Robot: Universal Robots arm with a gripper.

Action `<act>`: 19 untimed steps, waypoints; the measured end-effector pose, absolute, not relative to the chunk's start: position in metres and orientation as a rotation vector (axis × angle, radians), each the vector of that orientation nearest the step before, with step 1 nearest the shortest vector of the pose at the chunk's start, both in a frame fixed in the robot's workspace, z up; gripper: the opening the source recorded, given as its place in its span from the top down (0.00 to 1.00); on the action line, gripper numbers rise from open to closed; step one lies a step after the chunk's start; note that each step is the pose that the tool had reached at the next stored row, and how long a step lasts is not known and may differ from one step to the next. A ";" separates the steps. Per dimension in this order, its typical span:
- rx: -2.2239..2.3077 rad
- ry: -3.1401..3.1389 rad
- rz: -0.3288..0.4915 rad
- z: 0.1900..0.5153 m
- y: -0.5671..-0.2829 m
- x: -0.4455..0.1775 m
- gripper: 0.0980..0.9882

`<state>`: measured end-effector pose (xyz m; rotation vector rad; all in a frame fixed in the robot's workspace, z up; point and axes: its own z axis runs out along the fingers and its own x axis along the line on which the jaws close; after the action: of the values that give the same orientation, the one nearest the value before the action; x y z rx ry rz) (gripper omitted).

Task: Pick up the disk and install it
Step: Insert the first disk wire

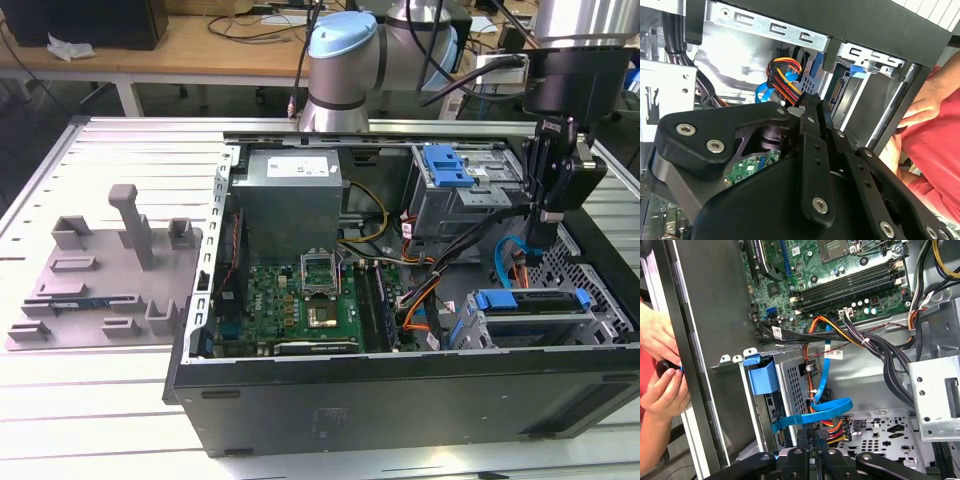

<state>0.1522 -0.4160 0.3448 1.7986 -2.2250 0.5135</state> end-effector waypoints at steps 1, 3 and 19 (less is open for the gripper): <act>1.800 -2.227 0.510 0.345 -0.418 0.152 0.92; 1.803 -2.229 0.506 0.345 -0.419 0.152 0.92; 1.838 -2.256 0.452 0.352 -0.438 0.154 0.92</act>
<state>0.1540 -0.4376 0.3518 1.8376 -2.2564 0.4522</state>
